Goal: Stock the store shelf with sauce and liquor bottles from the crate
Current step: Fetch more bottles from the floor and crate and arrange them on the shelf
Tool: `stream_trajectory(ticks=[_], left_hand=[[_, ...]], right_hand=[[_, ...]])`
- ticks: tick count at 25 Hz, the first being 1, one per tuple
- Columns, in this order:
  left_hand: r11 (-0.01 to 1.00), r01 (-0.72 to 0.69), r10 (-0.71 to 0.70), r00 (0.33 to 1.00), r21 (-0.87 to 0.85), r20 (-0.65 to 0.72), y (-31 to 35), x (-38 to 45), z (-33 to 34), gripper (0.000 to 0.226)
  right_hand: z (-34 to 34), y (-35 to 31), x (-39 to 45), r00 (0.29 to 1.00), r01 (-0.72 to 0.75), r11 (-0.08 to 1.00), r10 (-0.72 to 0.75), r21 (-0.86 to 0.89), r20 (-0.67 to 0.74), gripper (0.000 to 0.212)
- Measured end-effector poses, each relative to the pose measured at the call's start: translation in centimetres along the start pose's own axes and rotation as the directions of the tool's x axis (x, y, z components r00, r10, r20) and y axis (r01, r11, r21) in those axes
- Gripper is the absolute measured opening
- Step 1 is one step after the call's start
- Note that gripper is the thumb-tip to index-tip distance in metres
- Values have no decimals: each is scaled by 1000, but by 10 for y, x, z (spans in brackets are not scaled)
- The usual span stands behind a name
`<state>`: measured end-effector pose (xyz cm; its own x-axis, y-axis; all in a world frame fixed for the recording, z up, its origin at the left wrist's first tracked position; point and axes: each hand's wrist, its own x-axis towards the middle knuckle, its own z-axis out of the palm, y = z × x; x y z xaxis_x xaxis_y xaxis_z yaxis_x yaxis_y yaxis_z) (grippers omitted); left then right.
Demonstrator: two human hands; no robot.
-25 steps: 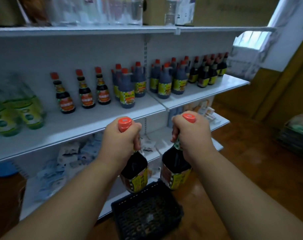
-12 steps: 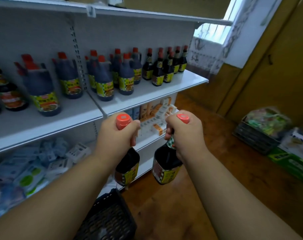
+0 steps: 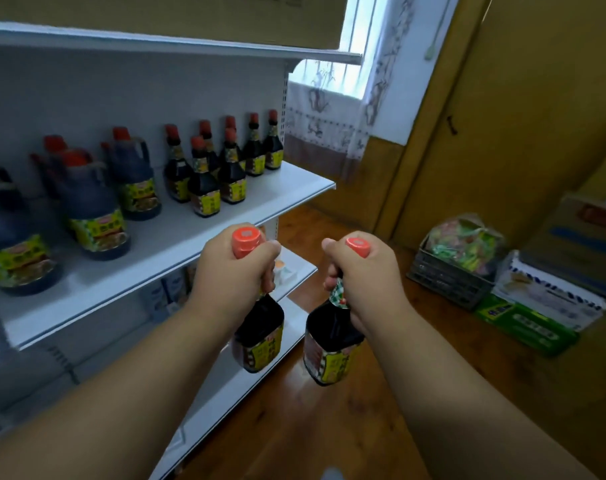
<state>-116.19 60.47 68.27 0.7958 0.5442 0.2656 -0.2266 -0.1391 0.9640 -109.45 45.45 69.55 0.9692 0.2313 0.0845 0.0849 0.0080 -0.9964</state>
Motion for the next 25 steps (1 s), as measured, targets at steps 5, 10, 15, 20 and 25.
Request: stream_trajectory(ticks=[5,10,15,20,25], left_hand=[[999,24,-18,994,48,-108,-16,85,71,19],[990,-18,51,969,138,-241,-27,158,96,21],[980,15,37,966,198,-256,-62,258,91,24],[954,95,-50,986,286,-162,-83,343,98,19],[943,174,-116,971,284,-211,-115,414,103,16]], right_hand=[[-33,9,129,994,35,998,-29,-59,103,23],[-18,9,241,982,102,994,-96,-31,161,27],[33,18,346,973,89,996,-84,-16,216,33],[65,25,424,955,132,991,-118,-33,273,32],[86,47,506,929,140,989,-112,-53,354,26]])
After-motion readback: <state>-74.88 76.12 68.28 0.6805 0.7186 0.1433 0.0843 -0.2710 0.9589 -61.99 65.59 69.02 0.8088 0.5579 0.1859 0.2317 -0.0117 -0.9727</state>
